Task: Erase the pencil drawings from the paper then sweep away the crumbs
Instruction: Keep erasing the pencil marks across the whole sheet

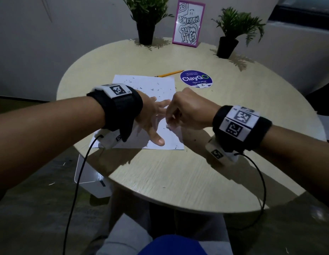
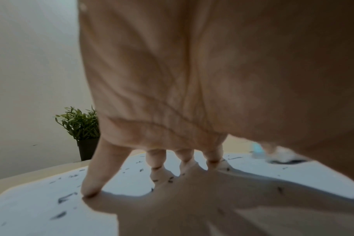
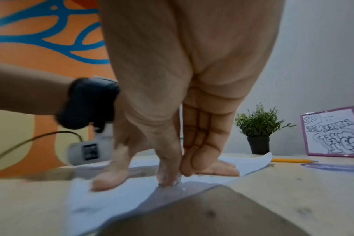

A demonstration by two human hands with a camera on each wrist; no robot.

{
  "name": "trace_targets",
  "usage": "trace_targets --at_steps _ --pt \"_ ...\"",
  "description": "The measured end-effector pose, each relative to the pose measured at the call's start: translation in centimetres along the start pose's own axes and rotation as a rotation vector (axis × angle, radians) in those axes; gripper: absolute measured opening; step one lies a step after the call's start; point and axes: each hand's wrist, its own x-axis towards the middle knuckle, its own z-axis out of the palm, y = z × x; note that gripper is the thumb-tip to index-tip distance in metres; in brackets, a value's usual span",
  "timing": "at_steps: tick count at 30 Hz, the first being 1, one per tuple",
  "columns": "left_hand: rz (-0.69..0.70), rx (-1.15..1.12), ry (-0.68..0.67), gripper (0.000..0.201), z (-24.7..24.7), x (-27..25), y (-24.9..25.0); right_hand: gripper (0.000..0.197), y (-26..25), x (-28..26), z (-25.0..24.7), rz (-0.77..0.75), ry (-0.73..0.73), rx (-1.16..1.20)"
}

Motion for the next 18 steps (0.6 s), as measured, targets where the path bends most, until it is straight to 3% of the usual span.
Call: trace_targets --at_steps 3,6,10,13,18 --pt "-0.019 -0.004 0.001 0.123 0.2 0.1 -0.2 0.019 -0.3 -3.0 0.3 -0.043 -0.084 0.033" --pt "-0.026 -0.008 0.001 0.124 0.3 0.3 -0.1 0.011 -0.5 -3.8 -0.3 -0.05 -0.164 0.039" --pt "0.003 0.009 -0.003 0.115 0.0 0.0 -0.1 0.014 -0.4 -0.1 -0.6 -0.025 -0.033 -0.039" --pt "-0.013 0.006 -0.001 0.114 0.1 -0.2 -0.1 0.008 -0.8 -0.2 0.0 -0.028 -0.022 -0.071" --pt "-0.027 -0.008 0.002 0.121 0.2 -0.3 0.2 0.008 -1.8 -3.6 0.0 -0.1 -0.185 0.003"
